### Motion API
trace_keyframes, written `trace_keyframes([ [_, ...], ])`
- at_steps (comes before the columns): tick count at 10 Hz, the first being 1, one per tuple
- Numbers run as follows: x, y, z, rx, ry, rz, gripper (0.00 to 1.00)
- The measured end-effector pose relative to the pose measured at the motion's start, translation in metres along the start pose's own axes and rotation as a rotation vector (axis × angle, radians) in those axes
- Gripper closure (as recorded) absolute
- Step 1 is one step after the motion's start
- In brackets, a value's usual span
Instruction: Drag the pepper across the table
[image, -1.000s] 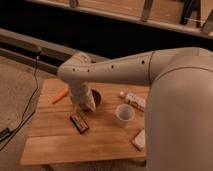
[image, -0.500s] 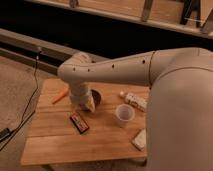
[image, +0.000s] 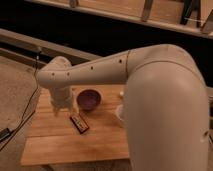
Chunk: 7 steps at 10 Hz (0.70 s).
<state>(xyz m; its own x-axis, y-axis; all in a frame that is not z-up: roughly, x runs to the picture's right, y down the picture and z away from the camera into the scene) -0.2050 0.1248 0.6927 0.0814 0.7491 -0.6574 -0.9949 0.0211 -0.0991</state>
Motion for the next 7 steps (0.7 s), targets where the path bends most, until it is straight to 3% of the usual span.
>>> trace_keyframes([
  [4, -0.001, 0.076, 0.016, 0.013, -0.040, -0.054, 0.35],
  [7, -0.008, 0.116, 0.029, 0.021, -0.058, -0.054, 0.35],
])
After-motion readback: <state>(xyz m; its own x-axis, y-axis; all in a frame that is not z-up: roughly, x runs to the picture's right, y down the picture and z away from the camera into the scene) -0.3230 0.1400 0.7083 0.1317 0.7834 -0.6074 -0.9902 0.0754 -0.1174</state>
